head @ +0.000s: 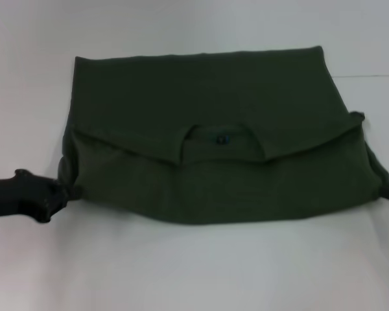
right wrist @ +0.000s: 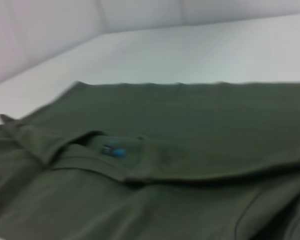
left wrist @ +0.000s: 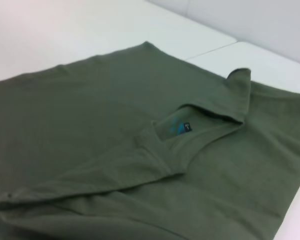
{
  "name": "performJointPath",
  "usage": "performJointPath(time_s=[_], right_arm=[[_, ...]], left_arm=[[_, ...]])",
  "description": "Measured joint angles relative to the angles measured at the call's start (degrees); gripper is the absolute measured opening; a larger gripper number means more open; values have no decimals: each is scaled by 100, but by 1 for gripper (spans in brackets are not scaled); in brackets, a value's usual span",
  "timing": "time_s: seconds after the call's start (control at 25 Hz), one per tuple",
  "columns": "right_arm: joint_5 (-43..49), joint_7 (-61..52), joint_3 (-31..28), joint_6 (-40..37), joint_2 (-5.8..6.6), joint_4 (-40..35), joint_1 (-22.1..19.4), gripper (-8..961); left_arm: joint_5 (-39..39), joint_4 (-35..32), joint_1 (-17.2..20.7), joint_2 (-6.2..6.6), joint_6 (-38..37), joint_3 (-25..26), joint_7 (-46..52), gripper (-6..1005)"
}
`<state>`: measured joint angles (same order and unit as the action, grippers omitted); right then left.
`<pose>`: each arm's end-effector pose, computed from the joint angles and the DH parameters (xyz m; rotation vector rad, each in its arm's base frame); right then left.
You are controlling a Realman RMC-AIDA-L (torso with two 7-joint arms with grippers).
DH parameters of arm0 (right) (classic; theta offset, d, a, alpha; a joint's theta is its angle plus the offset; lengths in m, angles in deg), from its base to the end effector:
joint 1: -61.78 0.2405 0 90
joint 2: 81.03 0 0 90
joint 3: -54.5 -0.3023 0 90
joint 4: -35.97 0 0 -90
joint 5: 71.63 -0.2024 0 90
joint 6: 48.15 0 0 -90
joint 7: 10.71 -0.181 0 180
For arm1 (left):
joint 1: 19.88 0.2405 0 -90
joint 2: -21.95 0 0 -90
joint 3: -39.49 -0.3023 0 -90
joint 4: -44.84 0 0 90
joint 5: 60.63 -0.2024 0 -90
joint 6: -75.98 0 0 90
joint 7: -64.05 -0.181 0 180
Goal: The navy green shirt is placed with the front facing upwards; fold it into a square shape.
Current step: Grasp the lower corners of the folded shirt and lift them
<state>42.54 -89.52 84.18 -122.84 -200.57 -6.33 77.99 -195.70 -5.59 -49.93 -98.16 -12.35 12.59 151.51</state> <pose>0.4029 0.3208 -0.0048 -2.2017 0.9240 0.4774 -0.3298 0.3635 -0.0165 -2.5958 -0.7807 -0.3219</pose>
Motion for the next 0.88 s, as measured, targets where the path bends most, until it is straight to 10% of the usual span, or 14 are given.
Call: performJointPath(time_s=[0.88], right_arm=[[541,1367,-723,-2727,-16,-330,-1340,8]], left_arm=[[-473,-854,1119,-109,-2553,527,-1728,4]])
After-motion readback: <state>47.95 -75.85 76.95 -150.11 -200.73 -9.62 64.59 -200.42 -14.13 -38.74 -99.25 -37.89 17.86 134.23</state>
